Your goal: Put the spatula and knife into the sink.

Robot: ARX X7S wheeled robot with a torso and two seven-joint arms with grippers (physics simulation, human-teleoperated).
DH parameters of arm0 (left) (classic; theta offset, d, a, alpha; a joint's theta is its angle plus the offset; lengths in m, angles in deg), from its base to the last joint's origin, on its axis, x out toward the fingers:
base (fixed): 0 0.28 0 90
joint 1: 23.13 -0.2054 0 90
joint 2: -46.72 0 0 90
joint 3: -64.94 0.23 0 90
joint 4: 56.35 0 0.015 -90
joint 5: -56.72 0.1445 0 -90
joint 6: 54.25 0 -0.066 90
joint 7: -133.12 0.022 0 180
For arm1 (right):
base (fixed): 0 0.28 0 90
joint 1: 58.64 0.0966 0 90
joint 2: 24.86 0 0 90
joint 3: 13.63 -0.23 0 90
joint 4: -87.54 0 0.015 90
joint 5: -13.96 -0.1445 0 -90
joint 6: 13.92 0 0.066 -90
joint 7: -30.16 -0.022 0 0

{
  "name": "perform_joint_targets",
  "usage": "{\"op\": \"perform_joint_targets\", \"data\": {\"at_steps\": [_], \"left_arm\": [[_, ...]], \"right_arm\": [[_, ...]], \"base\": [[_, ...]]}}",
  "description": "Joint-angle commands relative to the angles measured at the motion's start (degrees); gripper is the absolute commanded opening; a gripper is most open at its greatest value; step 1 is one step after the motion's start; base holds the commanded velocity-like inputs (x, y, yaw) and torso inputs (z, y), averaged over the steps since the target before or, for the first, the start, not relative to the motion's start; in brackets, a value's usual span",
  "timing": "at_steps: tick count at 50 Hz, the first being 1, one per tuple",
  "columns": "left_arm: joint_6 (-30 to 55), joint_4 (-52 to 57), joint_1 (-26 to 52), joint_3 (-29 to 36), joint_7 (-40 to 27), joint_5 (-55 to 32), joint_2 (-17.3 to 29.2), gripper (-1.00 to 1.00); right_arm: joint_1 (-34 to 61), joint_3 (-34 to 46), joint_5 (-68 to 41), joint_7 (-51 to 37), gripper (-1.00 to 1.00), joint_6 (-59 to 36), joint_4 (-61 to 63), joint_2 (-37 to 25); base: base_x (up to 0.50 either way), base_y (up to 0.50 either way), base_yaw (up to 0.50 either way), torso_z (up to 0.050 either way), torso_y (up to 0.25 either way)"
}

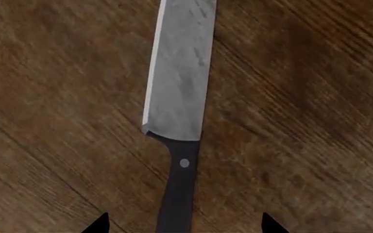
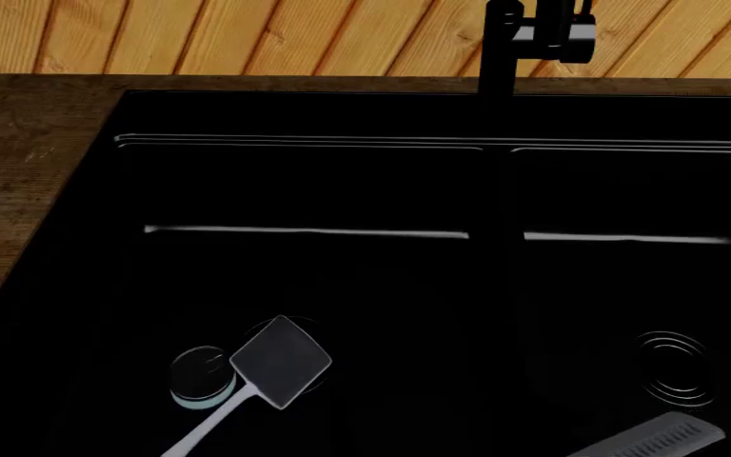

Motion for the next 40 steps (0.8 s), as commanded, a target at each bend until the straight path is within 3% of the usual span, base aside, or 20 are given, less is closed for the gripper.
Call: {"op": "perform_joint_targets", "data": {"at_steps": [1, 13, 14, 30, 33, 40], "left_arm": [[-3.46, 6.44, 0.4, -1.76, -2.23, 0.81, 2.87, 1.0], [-5.18, 8.72, -0.2, -2.67, -3.4, 2.55, 4.7, 1.0], [-6.66, 9.42, 0.46, -2.37, -4.48, 2.37, 4.93, -1.0], [-14.36, 13.67, 5.68, -3.37, -4.05, 13.46, 2.12, -1.0], [-15.78, 13.81, 8.21, -4.91, -2.05, 16.85, -0.75, -1.0], [-13.46, 5.85, 14.42, -8.91, 10.92, 27.78, -13.65, -1.0]], "right_arm": [[0.76, -0.55, -0.94, -0.91, 1.0, -1.37, 0.73, -0.08], [1.18, -0.61, -1.62, -1.86, 1.0, -1.83, 1.68, -0.64], [1.19, -0.67, -1.73, -1.93, 1.0, -1.8, 1.73, -0.65], [0.72, -0.46, -1.24, -1.75, 1.0, -0.98, 1.44, -0.75], [1.04, -0.26, -1.29, -1.82, 1.0, -1.11, 1.56, -0.76], [1.46, 0.05, -1.45, -2.13, 1.0, -1.41, 1.68, -0.85]], "base": [[0.0, 0.0, 0.0, 0.0, 0.0], [0.0, 0.0, 0.0, -0.002, 0.0], [0.0, 0.0, 0.0, 0.0, 0.0], [0.0, 0.0, 0.0, -0.001, 0.0], [0.0, 0.0, 0.0, 0.0, 0.0], [0.0, 0.0, 0.0, 0.0, 0.0]]}}
